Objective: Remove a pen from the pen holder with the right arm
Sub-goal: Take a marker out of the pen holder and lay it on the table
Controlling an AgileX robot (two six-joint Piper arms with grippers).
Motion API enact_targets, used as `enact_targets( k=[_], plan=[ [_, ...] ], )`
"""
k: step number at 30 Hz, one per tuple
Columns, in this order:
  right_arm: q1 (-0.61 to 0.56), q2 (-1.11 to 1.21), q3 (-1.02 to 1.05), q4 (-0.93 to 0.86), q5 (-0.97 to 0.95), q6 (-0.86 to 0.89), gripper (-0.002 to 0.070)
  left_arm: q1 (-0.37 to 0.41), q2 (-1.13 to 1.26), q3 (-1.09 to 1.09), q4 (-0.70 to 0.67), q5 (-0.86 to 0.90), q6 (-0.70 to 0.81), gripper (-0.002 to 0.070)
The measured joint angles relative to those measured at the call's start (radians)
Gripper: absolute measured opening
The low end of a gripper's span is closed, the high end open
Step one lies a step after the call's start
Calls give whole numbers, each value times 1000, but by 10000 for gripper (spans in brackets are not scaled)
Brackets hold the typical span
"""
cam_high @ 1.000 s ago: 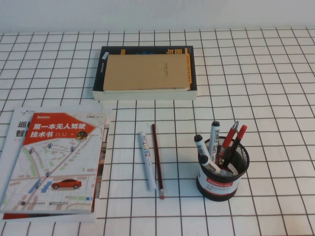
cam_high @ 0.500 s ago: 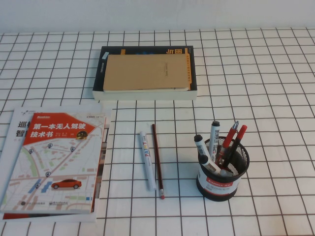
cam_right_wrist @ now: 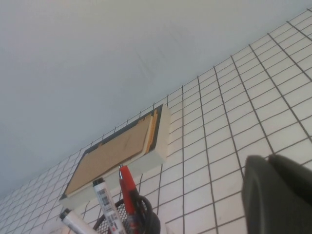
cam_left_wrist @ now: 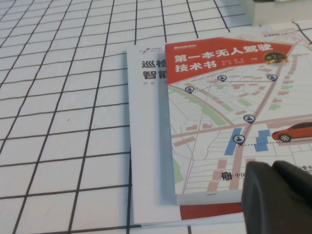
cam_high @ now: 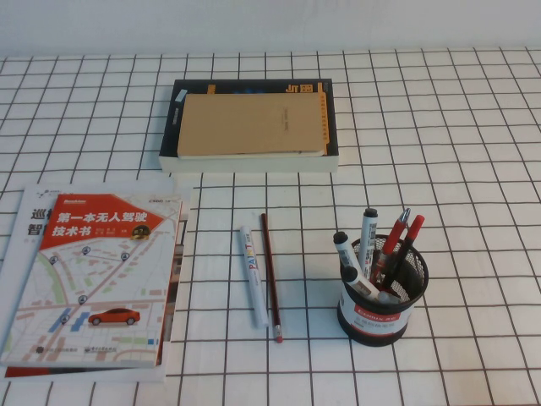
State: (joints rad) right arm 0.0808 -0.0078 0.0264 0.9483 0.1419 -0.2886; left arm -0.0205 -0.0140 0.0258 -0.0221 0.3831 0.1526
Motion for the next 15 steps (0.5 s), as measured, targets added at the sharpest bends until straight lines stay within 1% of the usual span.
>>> enact_targets(
  k=[5, 9, 12, 15],
  plan=[
    [0, 0, 0, 21, 8, 0, -16, 0, 0, 0, 0, 0, 0, -4],
    [0, 0, -5, 41, 63, 0, -16, 0, 0, 0, 0, 0, 0, -4],
    [0, 42, -60, 41, 121, 0, -16, 0, 0, 0, 0, 0, 0, -4],
    [0, 150, -168, 16, 207, 0, -16, 0, 0, 0, 0, 0, 0, -4]
  ],
)
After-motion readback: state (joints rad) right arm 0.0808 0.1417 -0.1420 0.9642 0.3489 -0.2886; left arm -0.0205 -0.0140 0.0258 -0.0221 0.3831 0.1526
